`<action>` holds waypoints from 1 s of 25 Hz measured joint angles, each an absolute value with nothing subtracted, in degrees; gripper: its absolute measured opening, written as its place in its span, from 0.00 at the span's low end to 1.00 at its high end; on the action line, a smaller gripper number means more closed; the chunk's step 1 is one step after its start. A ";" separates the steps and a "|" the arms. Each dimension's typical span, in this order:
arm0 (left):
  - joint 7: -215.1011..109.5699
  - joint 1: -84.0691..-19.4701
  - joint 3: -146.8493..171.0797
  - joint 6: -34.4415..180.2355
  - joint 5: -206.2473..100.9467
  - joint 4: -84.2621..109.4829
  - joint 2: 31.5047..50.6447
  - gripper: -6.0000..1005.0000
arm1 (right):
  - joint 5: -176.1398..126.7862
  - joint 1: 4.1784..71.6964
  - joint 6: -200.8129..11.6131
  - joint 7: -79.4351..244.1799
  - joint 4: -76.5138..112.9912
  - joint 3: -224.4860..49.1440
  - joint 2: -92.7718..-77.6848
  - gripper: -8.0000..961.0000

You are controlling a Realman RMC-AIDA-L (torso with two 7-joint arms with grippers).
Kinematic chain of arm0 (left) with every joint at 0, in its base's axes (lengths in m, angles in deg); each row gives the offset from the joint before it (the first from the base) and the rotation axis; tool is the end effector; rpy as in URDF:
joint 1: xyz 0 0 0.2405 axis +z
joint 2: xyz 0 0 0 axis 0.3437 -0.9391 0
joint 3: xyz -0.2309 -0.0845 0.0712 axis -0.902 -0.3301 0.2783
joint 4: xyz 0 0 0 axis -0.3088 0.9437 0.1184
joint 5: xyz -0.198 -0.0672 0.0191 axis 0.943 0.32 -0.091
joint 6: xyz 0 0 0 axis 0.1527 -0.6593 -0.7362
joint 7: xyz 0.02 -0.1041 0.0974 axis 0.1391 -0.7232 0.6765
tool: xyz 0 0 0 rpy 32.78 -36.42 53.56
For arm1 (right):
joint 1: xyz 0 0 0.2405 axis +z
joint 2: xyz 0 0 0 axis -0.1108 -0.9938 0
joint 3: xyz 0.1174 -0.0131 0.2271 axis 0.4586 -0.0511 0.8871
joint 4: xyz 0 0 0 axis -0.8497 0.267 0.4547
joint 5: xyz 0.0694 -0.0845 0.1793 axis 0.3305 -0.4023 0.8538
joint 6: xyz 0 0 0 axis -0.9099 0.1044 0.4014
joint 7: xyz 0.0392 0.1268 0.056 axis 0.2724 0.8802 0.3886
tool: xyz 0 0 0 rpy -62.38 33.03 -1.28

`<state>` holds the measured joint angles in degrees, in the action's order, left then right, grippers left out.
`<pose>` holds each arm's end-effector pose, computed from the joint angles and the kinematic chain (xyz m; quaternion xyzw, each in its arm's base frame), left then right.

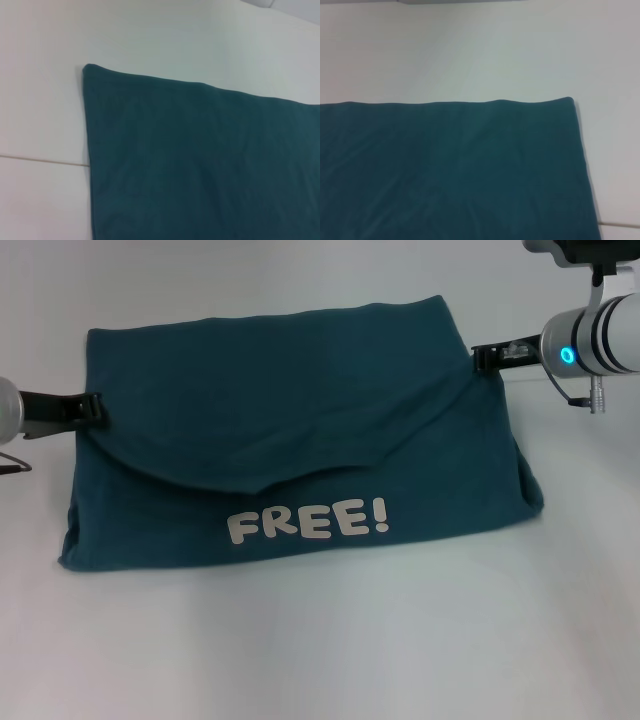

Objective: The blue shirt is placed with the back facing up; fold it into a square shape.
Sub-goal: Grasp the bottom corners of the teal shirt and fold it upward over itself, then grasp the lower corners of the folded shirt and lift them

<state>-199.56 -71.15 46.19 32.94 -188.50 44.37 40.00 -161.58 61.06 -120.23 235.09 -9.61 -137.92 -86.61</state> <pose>-0.2521 0.4759 0.0469 -0.7328 -0.5607 -0.1045 0.3710 0.2160 0.5023 0.0297 -0.7655 0.4611 0.0523 0.4458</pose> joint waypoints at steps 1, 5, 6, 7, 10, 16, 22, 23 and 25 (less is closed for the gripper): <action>-199.48 -71.15 46.21 32.83 -188.49 44.38 39.98 0.05 | -161.60 61.08 -120.27 235.04 -9.76 -138.04 -86.64 0.06; -199.90 -70.93 46.20 32.60 -188.48 44.44 39.57 0.06 | -161.69 61.56 -121.53 234.52 -10.23 -139.32 -86.27 0.06; -200.56 -70.49 46.04 32.48 -188.43 44.93 39.47 0.08 | -161.72 61.66 -121.82 234.51 -10.25 -139.49 -86.13 0.06; -201.14 -70.07 45.94 32.29 -188.36 45.44 39.41 0.11 | -161.78 61.66 -121.98 234.58 -10.38 -139.41 -86.05 0.06; -201.66 -69.68 45.88 32.06 -188.30 45.92 39.41 0.19 | -161.87 61.09 -122.49 234.96 -11.20 -138.37 -85.93 0.06; -204.73 -65.87 45.50 28.91 -186.63 51.78 39.76 0.36 | -161.72 60.20 -125.67 235.00 -12.06 -134.42 -85.16 0.50; -207.59 -63.13 45.24 25.80 -184.85 54.89 40.08 0.61 | -159.81 58.69 -135.19 234.38 -16.24 -130.65 -84.78 0.59; -207.70 -62.61 45.15 25.05 -184.03 55.17 40.14 0.66 | -158.78 58.12 -137.31 234.05 -17.32 -130.41 -84.86 0.60; -207.62 -60.90 45.00 23.28 -181.43 55.89 40.34 0.71 | -155.49 56.50 -142.07 232.71 -19.60 -130.04 -85.10 0.61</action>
